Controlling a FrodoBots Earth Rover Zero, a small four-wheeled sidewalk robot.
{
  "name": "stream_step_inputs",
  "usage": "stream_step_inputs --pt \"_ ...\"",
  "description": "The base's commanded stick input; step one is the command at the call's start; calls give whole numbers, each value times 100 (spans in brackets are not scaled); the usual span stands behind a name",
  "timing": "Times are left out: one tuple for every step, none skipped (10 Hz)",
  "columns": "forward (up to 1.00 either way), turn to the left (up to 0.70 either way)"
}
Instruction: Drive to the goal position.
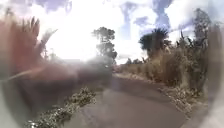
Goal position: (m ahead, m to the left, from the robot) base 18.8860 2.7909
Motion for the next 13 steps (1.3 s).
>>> stream_step_inputs --pt "50 -49" --pt "50 -49" --pt "50 -49" --pt "50 -49" --pt "50 -49" --pt "50 -49" --pt "50 -49" --pt "50 -49" --pt "50 -49" --pt "50 -49" --pt "50 -49" --pt "50 -49" --pt "50 -49"
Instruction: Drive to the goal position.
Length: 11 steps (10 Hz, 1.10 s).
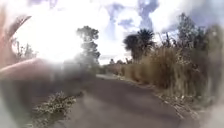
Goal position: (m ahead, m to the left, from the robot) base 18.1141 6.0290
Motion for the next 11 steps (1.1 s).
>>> stream_step_inputs --pt "50 -23" --pt "50 1" --pt "50 1" --pt "50 1" --pt "50 1" --pt "50 1" --pt "50 1" --pt "50 1" --pt "50 1" --pt "50 1" --pt "50 1"
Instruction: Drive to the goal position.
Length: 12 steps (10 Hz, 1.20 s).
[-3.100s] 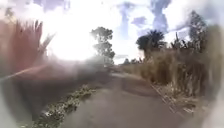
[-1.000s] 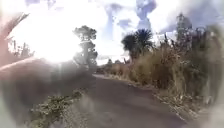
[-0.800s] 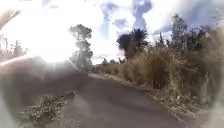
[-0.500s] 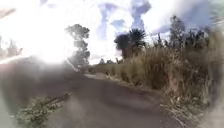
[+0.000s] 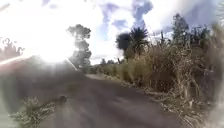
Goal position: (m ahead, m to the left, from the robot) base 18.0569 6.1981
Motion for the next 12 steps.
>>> stream_step_inputs --pt "50 1" --pt "50 1" --pt "50 1" --pt "50 1" --pt "50 1" --pt "50 1" --pt "50 1" --pt "50 1" --pt "50 1" --pt "50 1" --pt "50 1" --pt "50 1"
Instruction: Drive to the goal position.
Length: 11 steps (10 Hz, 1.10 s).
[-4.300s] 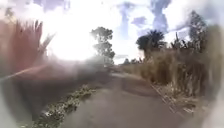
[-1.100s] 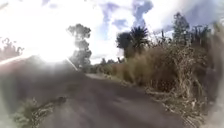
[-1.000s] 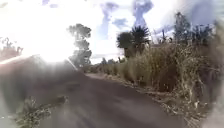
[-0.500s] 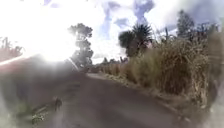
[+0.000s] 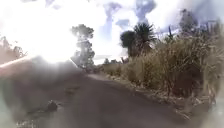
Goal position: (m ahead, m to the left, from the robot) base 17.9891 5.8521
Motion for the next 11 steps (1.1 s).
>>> stream_step_inputs --pt "50 1" --pt "50 1" --pt "50 1" --pt "50 1" --pt "50 1" --pt "50 1" --pt "50 1" --pt "50 1" --pt "50 1" --pt "50 1" --pt "50 1"
